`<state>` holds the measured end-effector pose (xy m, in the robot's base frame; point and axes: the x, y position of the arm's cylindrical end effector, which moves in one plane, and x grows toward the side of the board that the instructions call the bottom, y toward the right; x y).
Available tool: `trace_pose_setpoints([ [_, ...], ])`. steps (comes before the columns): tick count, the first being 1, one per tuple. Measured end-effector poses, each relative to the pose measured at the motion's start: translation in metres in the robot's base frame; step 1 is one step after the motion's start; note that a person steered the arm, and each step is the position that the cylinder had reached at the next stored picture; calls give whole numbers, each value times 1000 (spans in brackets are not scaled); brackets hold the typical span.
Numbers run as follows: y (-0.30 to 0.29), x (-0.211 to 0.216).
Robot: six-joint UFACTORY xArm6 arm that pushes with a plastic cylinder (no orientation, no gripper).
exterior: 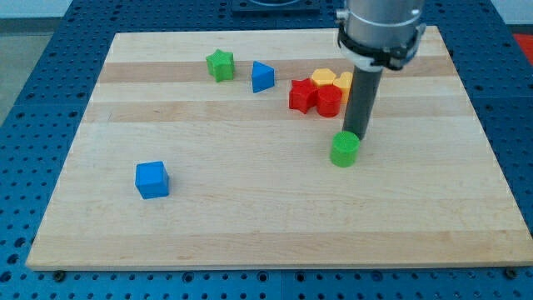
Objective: Place the green circle at left side of the blue cube
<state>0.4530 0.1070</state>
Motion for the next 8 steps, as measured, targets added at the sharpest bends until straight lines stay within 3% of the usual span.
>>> trace_pose_setpoints([
  [2, -23, 29],
  [3, 19, 30],
  [5, 31, 43],
  [8, 39, 117],
])
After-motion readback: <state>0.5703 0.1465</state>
